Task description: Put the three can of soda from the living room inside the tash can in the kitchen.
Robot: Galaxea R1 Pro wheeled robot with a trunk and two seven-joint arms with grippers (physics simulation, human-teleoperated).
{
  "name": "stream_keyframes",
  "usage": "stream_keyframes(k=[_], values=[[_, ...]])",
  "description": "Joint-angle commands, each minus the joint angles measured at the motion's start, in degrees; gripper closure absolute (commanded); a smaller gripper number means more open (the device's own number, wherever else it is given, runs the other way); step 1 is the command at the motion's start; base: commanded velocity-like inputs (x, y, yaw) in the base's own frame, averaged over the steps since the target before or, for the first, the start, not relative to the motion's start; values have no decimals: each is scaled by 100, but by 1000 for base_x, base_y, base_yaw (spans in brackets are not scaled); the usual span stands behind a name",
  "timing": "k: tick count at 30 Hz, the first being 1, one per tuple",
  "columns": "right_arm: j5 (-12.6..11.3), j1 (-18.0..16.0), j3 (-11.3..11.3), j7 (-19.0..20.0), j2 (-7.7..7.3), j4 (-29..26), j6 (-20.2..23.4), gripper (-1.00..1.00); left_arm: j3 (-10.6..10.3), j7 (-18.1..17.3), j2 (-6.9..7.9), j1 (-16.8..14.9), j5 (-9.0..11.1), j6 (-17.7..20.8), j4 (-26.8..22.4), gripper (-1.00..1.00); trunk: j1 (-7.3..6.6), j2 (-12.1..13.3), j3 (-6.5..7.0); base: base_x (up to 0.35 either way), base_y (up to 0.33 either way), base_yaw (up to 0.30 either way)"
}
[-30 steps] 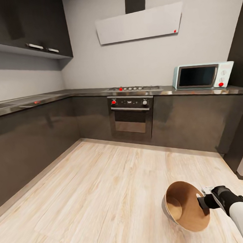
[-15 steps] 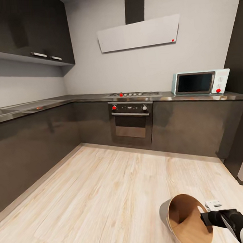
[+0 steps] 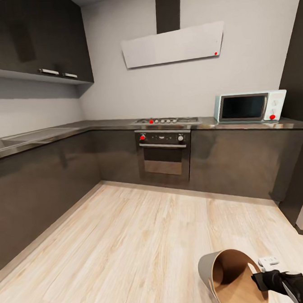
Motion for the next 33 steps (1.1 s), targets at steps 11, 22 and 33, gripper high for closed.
stream_keyframes(k=[11,22,33], values=[[-318,115,-54,42,-25,-23,-177,100,-3,0,0,0,-1,0,4,-100,-243,442,199,0,0,0],[-990,1008,-56,438,-6,-502,-1574,100,-8,5,0,0,-1,0,16,-100,-484,883,396,0,0,0],[-1695,1775,-267,720,-4,-579,-3111,100,-8,6,0,-54,-1,0,94,-100,-726,1325,594,0,0,0]])
